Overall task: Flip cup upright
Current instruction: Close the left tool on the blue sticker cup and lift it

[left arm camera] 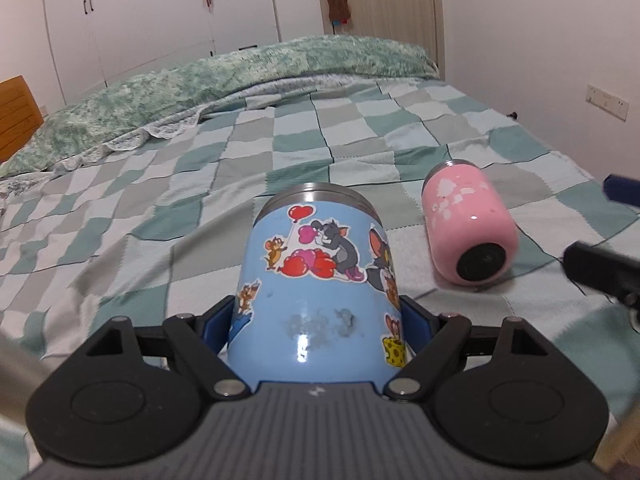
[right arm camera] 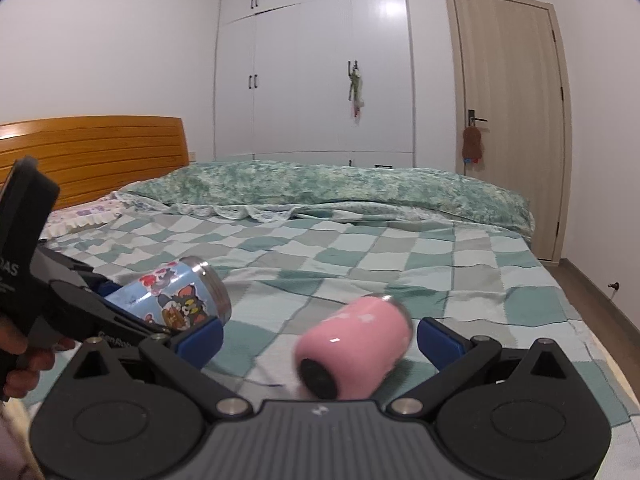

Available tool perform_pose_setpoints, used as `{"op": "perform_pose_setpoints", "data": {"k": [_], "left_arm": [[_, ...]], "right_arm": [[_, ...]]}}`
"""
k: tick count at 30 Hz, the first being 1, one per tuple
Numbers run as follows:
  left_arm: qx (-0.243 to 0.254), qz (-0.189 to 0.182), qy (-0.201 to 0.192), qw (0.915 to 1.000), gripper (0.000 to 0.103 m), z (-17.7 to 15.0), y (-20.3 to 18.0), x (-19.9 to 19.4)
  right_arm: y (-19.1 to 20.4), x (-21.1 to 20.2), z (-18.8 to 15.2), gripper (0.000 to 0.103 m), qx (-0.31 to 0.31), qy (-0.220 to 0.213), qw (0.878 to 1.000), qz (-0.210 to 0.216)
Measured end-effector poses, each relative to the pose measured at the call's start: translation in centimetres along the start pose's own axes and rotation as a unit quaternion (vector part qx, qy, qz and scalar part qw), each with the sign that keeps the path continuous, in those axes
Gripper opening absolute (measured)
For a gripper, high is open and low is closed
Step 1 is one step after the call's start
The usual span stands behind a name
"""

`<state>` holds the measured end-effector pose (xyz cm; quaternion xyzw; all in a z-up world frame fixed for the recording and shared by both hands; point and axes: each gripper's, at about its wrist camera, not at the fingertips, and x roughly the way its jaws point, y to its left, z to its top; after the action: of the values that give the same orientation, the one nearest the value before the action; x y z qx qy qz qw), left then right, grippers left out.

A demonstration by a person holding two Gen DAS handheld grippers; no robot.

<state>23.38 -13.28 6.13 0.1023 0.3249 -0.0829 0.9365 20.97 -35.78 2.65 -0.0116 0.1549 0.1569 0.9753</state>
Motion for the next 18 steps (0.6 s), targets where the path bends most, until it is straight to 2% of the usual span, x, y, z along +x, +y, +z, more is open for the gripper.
{"op": "perform_pose_setpoints", "data": {"k": [10,18], "left_arm": [[-0.022,0.016,-0.007,0.9996,0.084,-5.0,2.1,-5.8],[-0.042,0.023,-0.007,0.9988,0.084,-8.2,3.0,-7.4]], "right_arm": [[6.0,-3.6,-1.7,0.103,0.000,0.016,1.000,0.011],[9.1,-5.1,-3.7,0.103,0.011,0.026,0.999,-0.020]]}}
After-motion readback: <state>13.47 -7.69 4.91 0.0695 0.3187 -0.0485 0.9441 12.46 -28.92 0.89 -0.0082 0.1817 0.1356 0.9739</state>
